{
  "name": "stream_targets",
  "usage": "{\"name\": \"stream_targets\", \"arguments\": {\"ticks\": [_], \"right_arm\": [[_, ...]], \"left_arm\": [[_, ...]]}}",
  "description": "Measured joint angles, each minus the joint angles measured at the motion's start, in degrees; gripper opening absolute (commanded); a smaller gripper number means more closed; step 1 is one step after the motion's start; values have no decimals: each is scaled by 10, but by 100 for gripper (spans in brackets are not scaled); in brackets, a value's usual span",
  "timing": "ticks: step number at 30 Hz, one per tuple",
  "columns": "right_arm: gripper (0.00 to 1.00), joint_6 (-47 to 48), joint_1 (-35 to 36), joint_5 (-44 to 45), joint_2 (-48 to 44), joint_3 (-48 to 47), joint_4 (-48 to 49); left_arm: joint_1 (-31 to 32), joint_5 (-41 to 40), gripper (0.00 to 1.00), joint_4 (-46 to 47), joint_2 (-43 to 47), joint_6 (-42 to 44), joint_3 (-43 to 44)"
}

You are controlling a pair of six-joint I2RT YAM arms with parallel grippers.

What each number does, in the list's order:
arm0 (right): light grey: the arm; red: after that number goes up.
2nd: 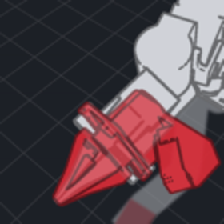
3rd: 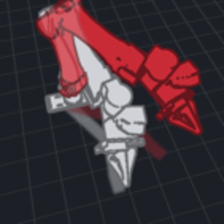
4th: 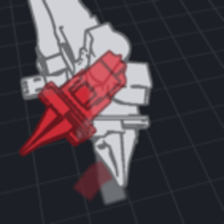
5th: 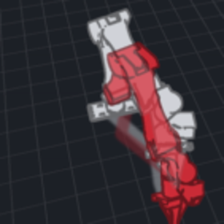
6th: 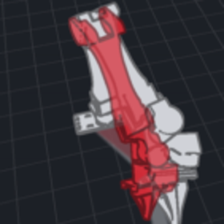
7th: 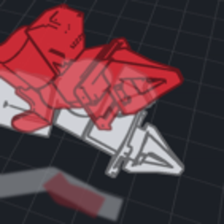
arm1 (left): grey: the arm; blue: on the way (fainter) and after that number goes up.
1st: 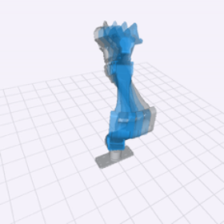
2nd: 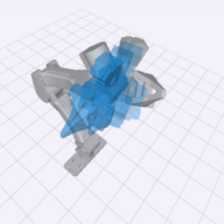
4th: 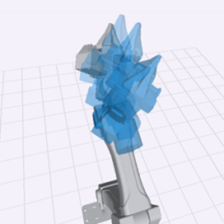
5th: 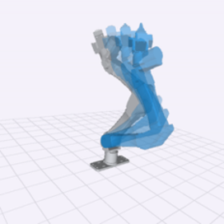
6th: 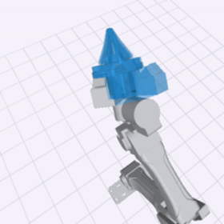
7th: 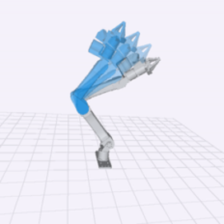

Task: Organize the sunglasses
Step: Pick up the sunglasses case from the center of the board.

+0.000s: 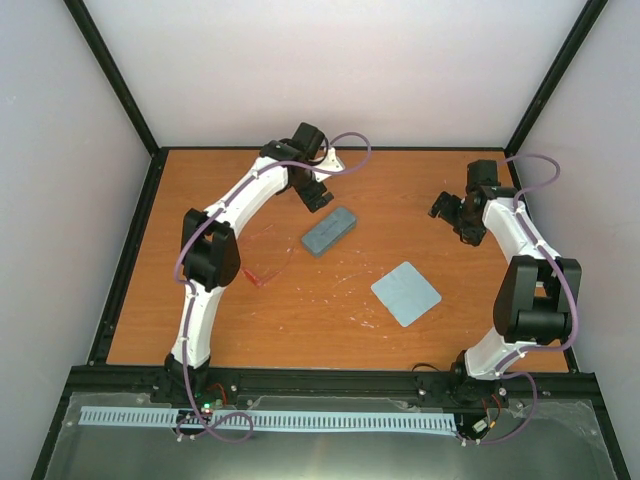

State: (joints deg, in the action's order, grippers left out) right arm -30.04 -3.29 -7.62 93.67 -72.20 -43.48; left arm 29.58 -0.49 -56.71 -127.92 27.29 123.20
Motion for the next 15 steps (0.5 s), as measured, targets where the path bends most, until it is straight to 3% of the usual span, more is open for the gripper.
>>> {"name": "stream_targets", "arguments": {"ticks": [15], "right_arm": [[100, -12, 0, -10, -18, 37, 10]], "left_arm": [[3, 4, 99, -5, -9, -6, -15]]}}
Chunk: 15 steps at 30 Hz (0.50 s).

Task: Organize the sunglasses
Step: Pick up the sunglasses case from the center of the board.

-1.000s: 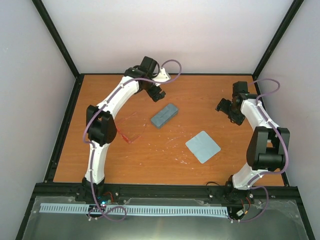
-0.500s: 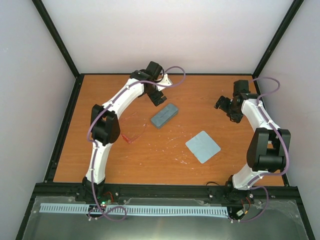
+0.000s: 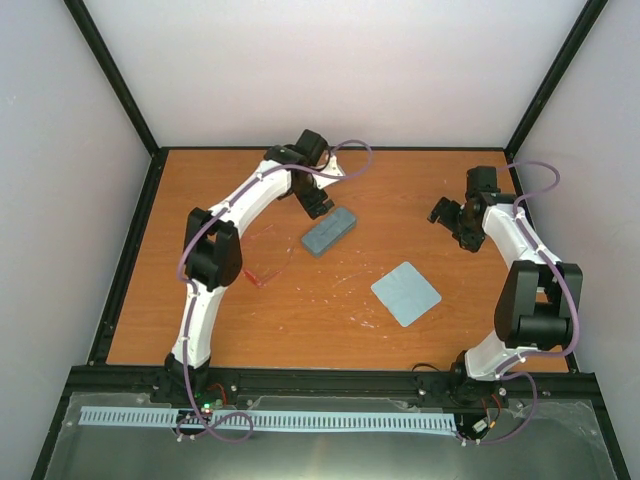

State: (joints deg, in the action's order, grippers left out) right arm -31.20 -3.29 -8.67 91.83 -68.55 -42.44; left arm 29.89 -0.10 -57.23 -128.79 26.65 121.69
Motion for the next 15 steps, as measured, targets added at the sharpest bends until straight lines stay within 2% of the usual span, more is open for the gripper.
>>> {"name": "stream_targets", "arguments": {"ticks": [15], "right_arm": [[100, 3, 0, -14, -14, 21, 5]], "left_arm": [[34, 33, 100, -83, -7, -55, -24]]}}
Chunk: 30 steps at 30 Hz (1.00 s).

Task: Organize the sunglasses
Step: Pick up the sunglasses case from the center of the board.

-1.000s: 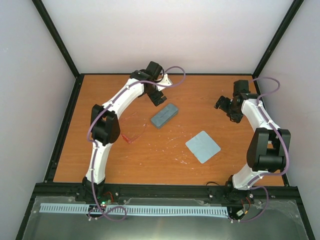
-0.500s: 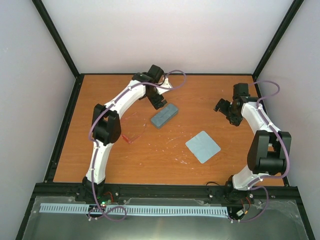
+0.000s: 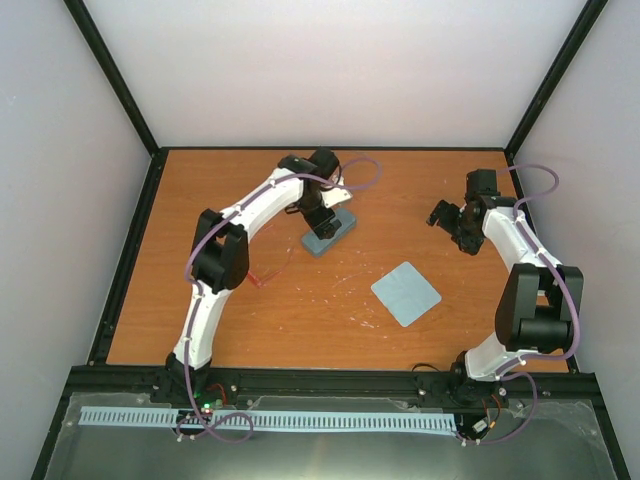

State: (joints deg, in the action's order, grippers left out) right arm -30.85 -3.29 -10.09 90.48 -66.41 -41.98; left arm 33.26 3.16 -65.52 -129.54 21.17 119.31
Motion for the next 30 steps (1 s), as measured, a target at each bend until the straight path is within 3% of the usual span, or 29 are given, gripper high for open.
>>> {"name": "stream_targets", "arguments": {"ticks": [10, 24, 26, 30], "right_arm": [[100, 12, 0, 0, 0, 0, -3], [100, 12, 0, -7, 7, 0, -9], [99, 12, 0, -10, 7, 0, -9], [95, 13, 0, -12, 7, 0, -9]], "left_arm": [[10, -11, 100, -3, -52, -29, 0], [13, -37, 99, 19, -54, -31, -49], [13, -37, 90, 25, -54, -31, -61], [13, -30, 64, 30, -54, -31, -68]]}}
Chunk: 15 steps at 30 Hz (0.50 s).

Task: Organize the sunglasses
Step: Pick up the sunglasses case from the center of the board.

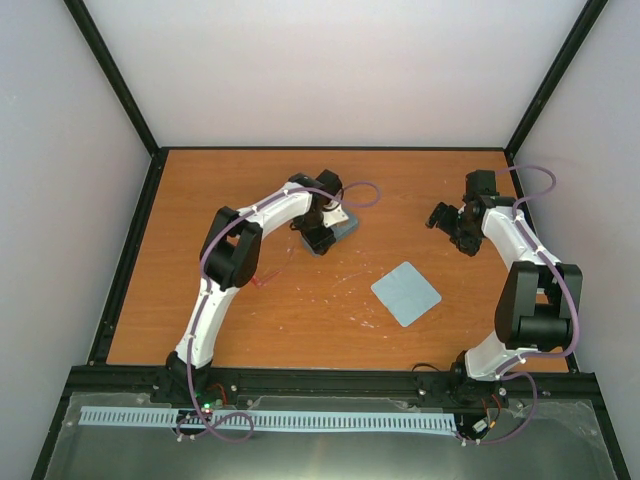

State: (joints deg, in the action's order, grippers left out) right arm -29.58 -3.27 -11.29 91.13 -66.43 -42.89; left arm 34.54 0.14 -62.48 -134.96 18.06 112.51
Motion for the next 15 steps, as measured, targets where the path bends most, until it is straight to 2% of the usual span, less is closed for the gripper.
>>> {"name": "stream_targets", "arguments": {"ticks": [5, 9, 12, 15], "right_arm": [[94, 6, 0, -10, 0, 3, 7], [97, 33, 1, -33, -3, 23, 43], [100, 66, 1, -78, -23, 52, 89], [100, 97, 1, -151, -56, 78, 157]], "left_arm": [[0, 8, 53, 7, 2, 7, -2], [-1, 33, 52, 10, 2, 18, 0], [-5, 98, 53, 9, 3, 38, 17], [-17, 206, 53, 12, 12, 57, 50]]}}
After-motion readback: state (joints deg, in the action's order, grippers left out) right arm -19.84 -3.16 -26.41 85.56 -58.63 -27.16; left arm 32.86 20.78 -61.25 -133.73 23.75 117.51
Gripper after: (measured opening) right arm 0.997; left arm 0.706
